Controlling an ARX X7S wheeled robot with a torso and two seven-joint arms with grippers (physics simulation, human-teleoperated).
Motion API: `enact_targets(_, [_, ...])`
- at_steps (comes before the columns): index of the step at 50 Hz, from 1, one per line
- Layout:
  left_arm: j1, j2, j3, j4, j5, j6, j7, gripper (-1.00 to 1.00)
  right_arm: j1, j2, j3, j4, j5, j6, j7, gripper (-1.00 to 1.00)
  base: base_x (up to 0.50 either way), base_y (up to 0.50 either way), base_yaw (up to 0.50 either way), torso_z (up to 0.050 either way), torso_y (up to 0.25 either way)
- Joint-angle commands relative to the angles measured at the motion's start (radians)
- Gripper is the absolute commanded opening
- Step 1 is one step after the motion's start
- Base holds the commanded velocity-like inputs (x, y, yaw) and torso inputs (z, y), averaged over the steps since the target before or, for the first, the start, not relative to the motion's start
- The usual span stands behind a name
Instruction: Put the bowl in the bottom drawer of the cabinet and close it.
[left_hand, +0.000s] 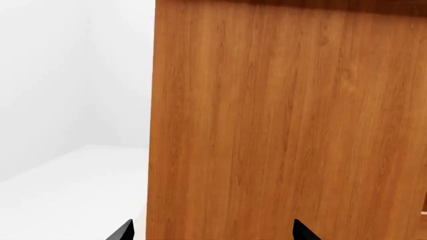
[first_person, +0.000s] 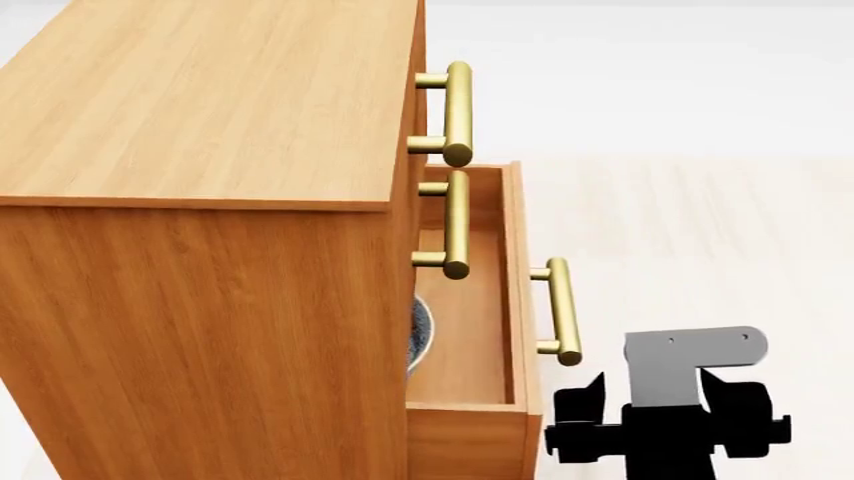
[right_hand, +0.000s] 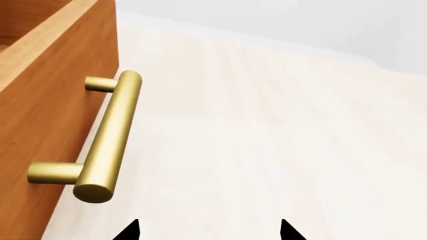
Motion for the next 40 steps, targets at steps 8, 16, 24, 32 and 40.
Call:
enact_targets(8, [0.000,-0.003,0.001,0.007,-0.002,-0.004,-0.004,1.00,-0.010,-0.018,-0.030,0.000,0.017,-0.012,0.012,1.00,0.00,0.00,0.00,0.000,0.000])
enact_targets(16, [-0.002,-0.003,0.002,0.002,-0.002,0.000,-0.003,1.00,-0.019,-0.025,-0.042,-0.034,0.017,-0.001,0.016,1.00,0.00,0.00,0.00,0.000,0.000])
enact_targets(24, [-0.002,-0.002,0.003,-0.002,-0.004,0.004,-0.002,1.00,-0.026,-0.032,-0.056,-0.054,0.016,0.012,0.022,1.00,0.00,0.00,0.00,0.000,0.000])
enact_targets(32, [-0.002,-0.005,0.003,0.003,-0.006,0.002,-0.003,1.00,-0.033,-0.039,-0.072,-0.063,0.014,0.011,0.029,1.00,0.00,0.00,0.00,0.000,0.000])
enact_targets(40, [-0.003,-0.006,0.003,0.004,-0.007,0.000,-0.004,1.00,-0.034,-0.046,-0.081,-0.076,0.015,0.019,0.037,1.00,0.00,0.00,0.00,0.000,0.000])
